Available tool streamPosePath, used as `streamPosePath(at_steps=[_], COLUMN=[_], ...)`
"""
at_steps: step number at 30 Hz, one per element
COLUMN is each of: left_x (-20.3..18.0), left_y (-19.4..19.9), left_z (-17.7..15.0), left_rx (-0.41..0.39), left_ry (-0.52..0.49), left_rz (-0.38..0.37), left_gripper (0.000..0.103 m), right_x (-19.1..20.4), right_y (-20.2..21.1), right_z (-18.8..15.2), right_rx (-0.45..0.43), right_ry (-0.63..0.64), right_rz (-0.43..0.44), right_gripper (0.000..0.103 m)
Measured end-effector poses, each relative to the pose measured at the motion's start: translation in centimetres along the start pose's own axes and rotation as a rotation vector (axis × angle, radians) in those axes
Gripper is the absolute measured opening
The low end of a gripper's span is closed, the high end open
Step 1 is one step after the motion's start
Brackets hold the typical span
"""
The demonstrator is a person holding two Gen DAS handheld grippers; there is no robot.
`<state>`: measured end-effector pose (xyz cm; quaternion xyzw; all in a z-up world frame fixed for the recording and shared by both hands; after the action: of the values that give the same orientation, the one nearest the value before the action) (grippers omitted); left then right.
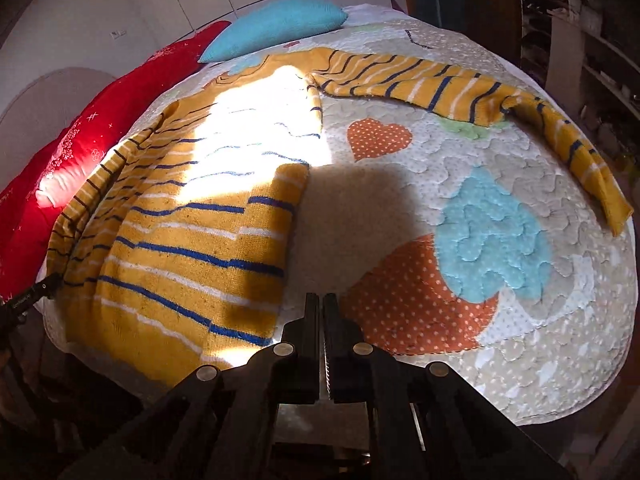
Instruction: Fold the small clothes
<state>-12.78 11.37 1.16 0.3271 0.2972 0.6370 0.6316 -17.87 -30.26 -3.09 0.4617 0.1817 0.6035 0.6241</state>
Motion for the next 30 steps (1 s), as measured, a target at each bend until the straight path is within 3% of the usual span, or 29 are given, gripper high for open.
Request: streamPosePath(at_steps=[1, 4, 8, 11, 16, 18, 25, 30], left_x=[0.8, 3.1, 5.0, 5.4, 7.6, 10.1, 22.3, 24.9], left_y=[0.4, 0.9, 0.4, -0.9, -4.2, -5.1, -8.0, -5.0], left_z=[0.1, 0.7, 1.6, 1.9, 2.8, 4.2, 8.1, 8.3], left_rx=[-0.009, -0.034, -0.054, -0.042, -0.002, -0.01, 0.03, -0.045], left_ry=[0.006, 0.041, 0.053, -0.009, -0.12, -0.062, 0.341, 0.413], left_rz=[0.023, 0.074, 0.118, 0.193, 0.382, 0.372, 0.323, 0.285], left_gripper=[0.031, 0.063, 0.081, 0.083, 0.08, 0.079, 0.079, 0.079], right_x=[-0.1, -0.1, 1.1, 1.8, 2.0, 1.8, 1.5, 1.9], right_y=[0.5, 1.3, 0.4, -0.8, -1.8, -1.9, -2.1, -1.9], right_z=[0.0, 0.6, 1.0, 0.8, 0.5, 0.6, 1.0, 1.3], right_rx=[-0.013, -0.039, -0.029, -0.008, 0.003, 0.005, 0.001, -0.015], right_ry=[-0.002, -0.018, -0.002, -0.003, 0.004, -0.005, -0.03, -0.014], right_rz=[0.006, 0.036, 0.029, 0.03, 0.01, 0.007, -0.011, -0.029], right_gripper=[0.004, 0.004, 0.005, 0.01, 0.014, 0.014, 0.018, 0.032])
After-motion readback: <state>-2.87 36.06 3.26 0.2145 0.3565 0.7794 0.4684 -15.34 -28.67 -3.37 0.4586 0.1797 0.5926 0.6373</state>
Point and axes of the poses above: each gripper's, at about its wrist camera, not at the fingertips, and y roughly against the way its jaws point, x to its left, z to its top, the point moved 5 cm from there along -y, roughly the way its jaws point, and after that the axes turned 9 degrees about -y, right-handed, at the moved point
